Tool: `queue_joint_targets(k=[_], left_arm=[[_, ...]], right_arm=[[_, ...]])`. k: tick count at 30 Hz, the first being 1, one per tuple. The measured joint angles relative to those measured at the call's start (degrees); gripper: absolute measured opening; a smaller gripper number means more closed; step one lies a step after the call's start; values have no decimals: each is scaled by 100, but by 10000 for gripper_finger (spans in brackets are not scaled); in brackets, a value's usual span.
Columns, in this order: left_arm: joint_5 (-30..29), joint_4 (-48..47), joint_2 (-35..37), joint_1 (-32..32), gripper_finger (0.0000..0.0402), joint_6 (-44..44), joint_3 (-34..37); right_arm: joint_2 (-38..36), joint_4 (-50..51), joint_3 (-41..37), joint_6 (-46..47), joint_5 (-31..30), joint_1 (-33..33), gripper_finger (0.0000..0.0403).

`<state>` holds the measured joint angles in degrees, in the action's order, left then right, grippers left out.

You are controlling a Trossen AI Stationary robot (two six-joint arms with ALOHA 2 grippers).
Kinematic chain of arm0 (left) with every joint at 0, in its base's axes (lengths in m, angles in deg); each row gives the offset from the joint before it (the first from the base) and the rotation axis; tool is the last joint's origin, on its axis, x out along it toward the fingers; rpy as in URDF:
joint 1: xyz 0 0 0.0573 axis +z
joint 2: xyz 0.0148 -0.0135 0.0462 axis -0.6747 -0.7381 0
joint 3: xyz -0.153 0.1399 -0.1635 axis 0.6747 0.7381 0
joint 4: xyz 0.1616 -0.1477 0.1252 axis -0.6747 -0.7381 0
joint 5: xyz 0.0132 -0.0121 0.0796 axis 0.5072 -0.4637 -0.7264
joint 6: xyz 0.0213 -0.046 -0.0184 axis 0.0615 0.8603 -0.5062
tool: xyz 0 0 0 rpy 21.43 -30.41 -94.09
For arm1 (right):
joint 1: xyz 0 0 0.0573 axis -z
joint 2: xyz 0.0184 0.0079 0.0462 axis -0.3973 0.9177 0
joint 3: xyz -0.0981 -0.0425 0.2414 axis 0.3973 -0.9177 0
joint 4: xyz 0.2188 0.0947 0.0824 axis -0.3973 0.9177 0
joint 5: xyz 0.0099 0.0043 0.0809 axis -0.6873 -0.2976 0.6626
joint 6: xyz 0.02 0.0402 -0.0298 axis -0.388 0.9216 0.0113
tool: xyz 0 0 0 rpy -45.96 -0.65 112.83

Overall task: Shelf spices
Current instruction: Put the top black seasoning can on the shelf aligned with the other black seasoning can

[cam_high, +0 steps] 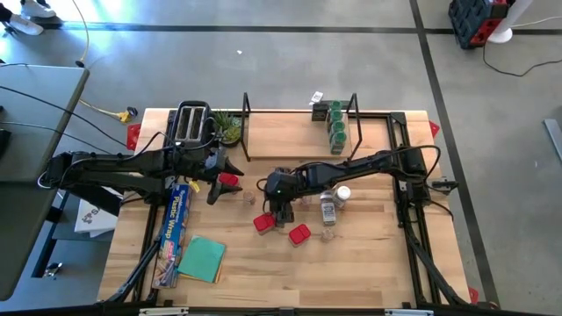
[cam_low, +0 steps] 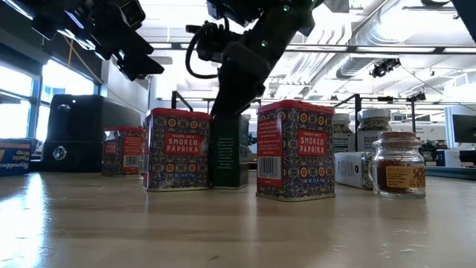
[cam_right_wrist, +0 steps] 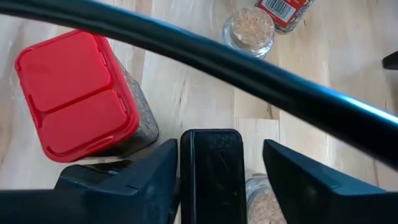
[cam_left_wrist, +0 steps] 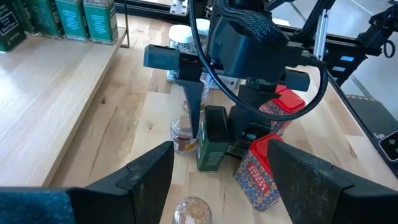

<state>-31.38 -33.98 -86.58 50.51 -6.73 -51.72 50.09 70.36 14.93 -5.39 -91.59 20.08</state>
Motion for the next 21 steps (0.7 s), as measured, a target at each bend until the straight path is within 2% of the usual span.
queue_joint_targets(k=[6, 8, 13, 21], left_arm=[[0, -8, 0, 0, 255, -11, 0], [2, -5, 0, 0, 255, -11, 0], [0, -11, 0, 0, 255, -15, 0], [1, -20, 0, 0, 255, -16, 0]], right_arm=[[0, 60, 0, -17, -20, 81, 133], [-7, 128, 53, -17, -34, 111, 114], [-7, 547, 592, -197, -139, 112, 114], [-22, 2330, 2031, -1107, -746, 376, 114]])
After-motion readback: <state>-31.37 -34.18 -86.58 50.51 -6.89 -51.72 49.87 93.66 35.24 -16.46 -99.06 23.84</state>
